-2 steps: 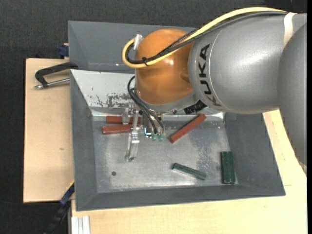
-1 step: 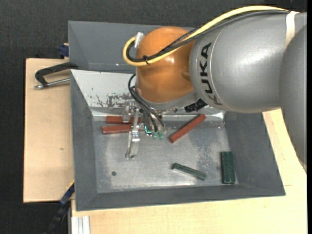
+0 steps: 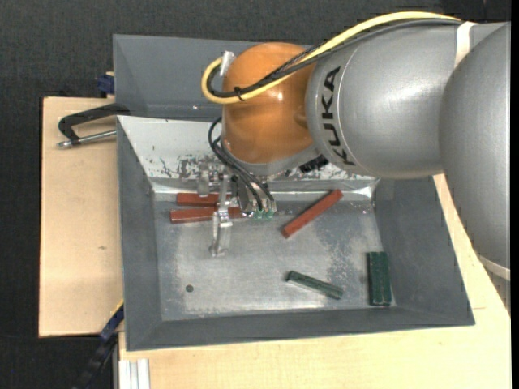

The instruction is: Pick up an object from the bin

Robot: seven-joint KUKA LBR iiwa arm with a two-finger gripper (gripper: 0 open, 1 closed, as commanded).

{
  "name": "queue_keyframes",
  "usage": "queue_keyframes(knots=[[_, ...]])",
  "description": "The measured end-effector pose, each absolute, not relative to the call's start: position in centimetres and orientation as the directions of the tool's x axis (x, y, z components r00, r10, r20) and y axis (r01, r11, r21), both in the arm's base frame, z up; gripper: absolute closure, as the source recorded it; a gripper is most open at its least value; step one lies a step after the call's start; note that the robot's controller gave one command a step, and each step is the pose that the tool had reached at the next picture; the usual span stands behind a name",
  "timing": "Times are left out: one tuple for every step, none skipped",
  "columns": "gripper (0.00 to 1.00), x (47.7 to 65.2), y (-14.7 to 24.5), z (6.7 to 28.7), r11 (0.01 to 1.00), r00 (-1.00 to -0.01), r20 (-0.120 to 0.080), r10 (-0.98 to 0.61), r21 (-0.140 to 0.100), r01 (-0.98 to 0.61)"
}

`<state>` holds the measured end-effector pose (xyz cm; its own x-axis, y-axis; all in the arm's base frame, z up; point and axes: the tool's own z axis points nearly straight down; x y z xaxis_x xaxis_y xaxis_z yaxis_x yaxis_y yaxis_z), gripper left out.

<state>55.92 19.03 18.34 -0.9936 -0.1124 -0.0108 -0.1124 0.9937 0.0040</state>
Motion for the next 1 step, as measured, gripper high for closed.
queue_keyframes(knots=[[0.00,57.28,18.24,12.05,0.980,-0.980,-0.006,-0.198,0.001,-0.198]])
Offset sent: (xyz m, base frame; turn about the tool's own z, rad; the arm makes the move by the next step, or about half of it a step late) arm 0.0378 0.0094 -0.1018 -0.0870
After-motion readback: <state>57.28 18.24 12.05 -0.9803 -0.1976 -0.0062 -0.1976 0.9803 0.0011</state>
